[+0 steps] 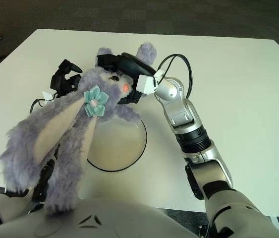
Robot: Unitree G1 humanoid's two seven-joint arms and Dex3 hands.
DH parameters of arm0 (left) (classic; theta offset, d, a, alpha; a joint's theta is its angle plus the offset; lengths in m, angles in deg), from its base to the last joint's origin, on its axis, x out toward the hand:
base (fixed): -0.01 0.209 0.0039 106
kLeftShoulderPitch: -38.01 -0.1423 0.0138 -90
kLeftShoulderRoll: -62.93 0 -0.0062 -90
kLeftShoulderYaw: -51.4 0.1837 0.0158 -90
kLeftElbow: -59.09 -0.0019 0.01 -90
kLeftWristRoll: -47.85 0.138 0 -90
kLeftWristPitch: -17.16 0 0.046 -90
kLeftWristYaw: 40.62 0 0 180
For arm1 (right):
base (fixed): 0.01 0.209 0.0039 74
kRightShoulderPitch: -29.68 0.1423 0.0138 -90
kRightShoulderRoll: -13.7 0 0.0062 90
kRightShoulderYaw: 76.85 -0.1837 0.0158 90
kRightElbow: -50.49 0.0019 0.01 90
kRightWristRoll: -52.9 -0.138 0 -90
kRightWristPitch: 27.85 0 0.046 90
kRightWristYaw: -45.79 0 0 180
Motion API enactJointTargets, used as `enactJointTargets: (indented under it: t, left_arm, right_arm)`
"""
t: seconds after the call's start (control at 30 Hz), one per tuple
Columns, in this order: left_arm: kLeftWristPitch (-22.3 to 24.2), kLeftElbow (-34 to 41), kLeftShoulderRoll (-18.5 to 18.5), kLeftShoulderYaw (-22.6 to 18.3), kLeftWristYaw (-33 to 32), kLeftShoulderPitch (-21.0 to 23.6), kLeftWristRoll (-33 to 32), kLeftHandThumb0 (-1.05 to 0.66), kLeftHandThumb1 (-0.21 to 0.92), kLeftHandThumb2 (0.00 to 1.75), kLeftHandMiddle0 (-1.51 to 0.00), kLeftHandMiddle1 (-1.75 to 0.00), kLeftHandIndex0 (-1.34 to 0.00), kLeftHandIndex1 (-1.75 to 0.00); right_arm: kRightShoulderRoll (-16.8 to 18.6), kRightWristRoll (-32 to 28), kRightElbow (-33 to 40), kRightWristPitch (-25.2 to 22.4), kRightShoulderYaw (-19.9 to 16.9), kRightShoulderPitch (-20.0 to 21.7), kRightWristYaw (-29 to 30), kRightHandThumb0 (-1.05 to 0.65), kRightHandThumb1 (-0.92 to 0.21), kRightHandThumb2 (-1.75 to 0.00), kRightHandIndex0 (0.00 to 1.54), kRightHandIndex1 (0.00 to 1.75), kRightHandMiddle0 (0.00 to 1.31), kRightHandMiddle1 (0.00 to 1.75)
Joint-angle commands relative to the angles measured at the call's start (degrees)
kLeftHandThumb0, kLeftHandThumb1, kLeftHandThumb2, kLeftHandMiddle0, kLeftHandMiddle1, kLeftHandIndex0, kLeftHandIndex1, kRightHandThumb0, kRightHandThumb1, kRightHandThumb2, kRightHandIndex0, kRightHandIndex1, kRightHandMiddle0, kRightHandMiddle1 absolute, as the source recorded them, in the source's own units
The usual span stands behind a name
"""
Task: Put the doll into the plate.
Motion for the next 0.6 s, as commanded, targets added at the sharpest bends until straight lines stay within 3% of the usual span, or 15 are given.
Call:
enactJointTargets:
  t: [0.0, 0.57]
  left_arm:
    - [0.8, -3.2, -2.5, 1.2, -1.2, -6.3, 1.0, -0.43, 0.49, 1.1, -1.1, -1.75, -0.48, -1.75]
    - [0.8, -2.5, -2.2, 1.7, -2.3, -6.1, 1.3, -0.43, 0.46, 1.14, -1.15, -1.75, -0.5, -1.75]
  right_arm:
    - [-0.5, -0.6, 0.8, 0.7, -0.9, 1.4, -0.4, 0.57, -0.09, -1.59, 0.8, 1.75, 1.0, 1.75]
    - [-1.4, -1.4, 2.1, -1.0, -1.1, 2.1, -3.6, 0.57, -0.09, -1.59, 0.8, 1.75, 0.92, 1.75]
